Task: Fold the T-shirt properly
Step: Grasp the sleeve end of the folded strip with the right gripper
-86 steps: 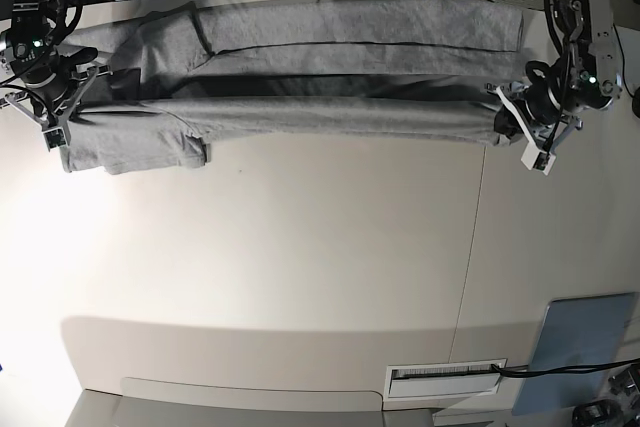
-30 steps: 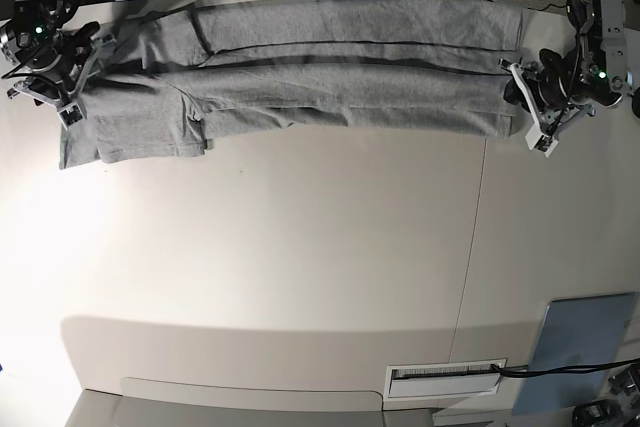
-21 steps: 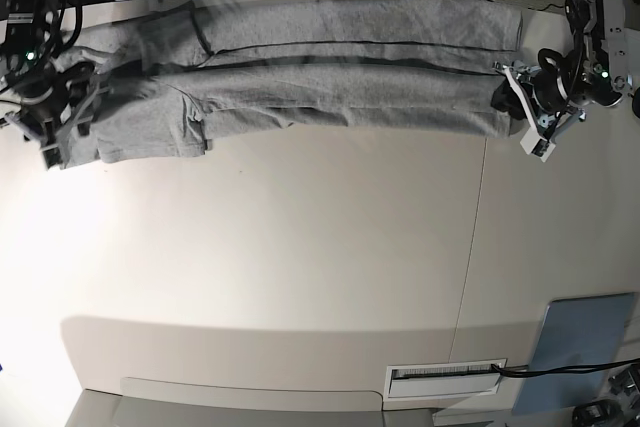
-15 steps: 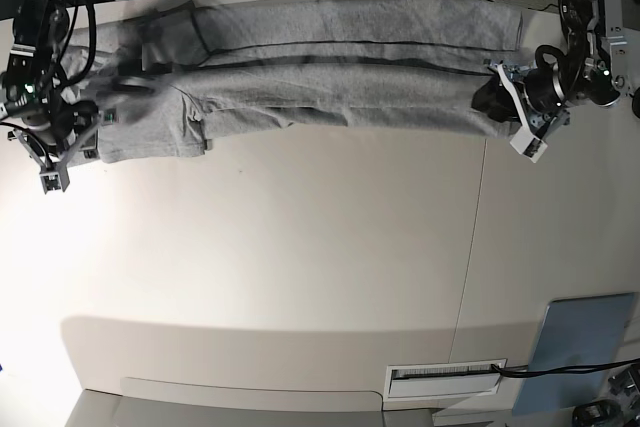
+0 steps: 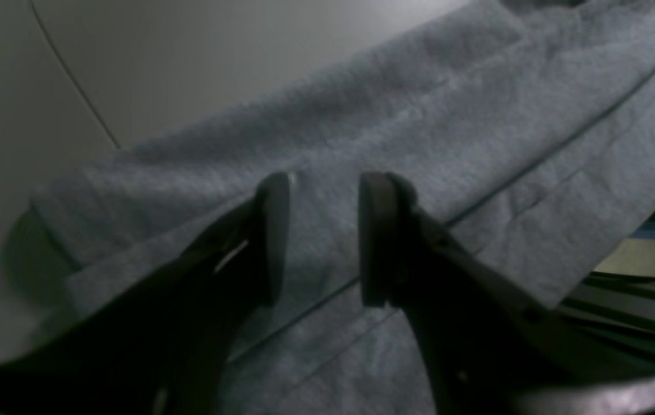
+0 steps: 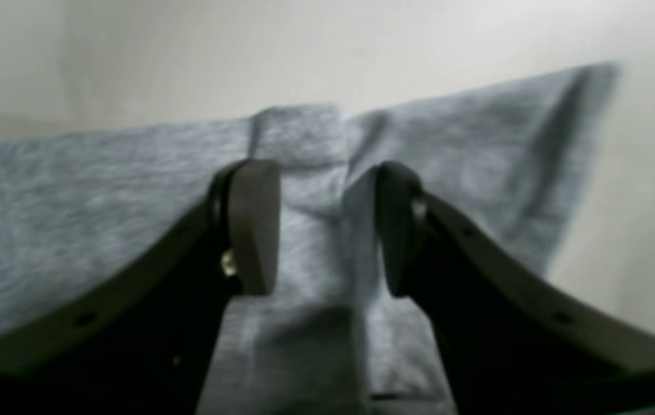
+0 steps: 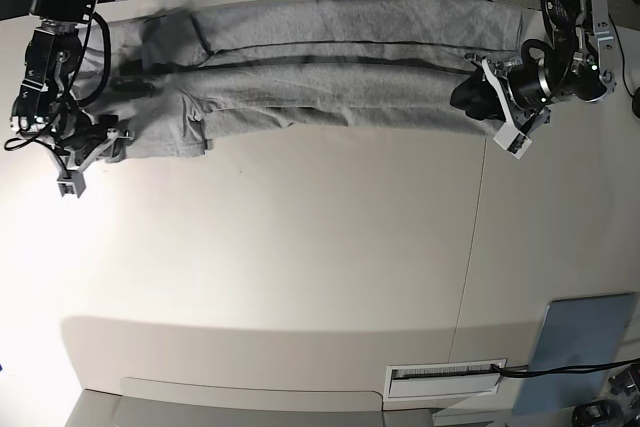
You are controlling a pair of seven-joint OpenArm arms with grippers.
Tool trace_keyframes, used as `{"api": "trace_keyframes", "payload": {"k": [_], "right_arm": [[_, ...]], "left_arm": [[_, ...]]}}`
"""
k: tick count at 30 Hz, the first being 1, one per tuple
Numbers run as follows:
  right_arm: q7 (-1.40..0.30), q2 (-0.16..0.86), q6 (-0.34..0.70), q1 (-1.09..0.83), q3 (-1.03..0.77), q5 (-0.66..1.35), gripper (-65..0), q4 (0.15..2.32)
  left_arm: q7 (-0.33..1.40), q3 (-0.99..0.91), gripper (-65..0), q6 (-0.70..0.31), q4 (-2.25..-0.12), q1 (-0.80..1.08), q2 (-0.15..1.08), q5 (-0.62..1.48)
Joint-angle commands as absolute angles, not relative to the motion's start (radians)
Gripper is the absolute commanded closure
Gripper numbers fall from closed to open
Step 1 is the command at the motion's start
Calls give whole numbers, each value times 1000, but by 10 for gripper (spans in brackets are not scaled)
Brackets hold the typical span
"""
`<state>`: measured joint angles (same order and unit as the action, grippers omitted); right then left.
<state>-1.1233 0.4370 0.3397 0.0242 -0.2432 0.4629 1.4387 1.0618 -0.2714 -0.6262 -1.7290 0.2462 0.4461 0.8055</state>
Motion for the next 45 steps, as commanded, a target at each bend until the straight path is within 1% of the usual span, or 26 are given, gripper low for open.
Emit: {"api": "trace_keyframes", "payload": {"k": [1, 2, 3, 5, 9, 11, 13, 15, 19, 24, 29, 32, 39, 45], "right_arm": [[-1111, 458, 344, 42, -247, 471, -274, 1452], [-1108, 458, 344, 42, -247, 471, -261, 1452], [-1104, 458, 348, 42, -248, 471, -220, 1452], [-1103, 461, 389, 42, -248, 471, -131, 1452], [-1103, 460, 397, 41, -250, 470, 0, 1452], [-1106, 462, 407, 41, -250, 469, 0, 1457], [-1113, 463, 454, 37, -250, 467, 0, 1484], [-1106, 463, 476, 15, -250, 466, 0, 1546], [-1084, 463, 477, -70, -250, 418, 0, 1749], [-1084, 463, 478, -223, -250, 388, 0, 2003], [-1079, 463, 479, -387, -250, 389, 0, 2180], [-1047, 463, 523, -477, -250, 394, 0, 2231], [-974, 463, 698, -616, -249, 464, 0, 2240], [-965, 463, 698, -632, -247, 512, 0, 2236]], "left_arm": [[1047, -280, -218, -630, -1746, 239, 460, 823], [1047, -280, -218, -630, -1746, 239, 460, 823], [1047, -280, -218, -630, -1746, 238, 460, 823], [1047, -280, -218, -630, -1746, 239, 460, 822], [1047, -280, -218, -630, -1746, 239, 460, 808], [1047, -280, -218, -630, -1746, 239, 460, 804], [1047, -280, -218, -630, -1746, 239, 460, 804], [1047, -280, -218, -630, -1746, 239, 460, 804], [1046, -280, -218, -630, -1746, 239, 460, 805], [1046, -280, -218, -630, -1746, 239, 460, 805], [1046, -280, -218, -630, -1746, 239, 460, 805], [1046, -280, -218, -630, -1746, 239, 460, 805], [1034, -280, -217, -630, -1746, 239, 460, 808], [1012, -280, -218, -630, -1746, 238, 460, 809]]}}
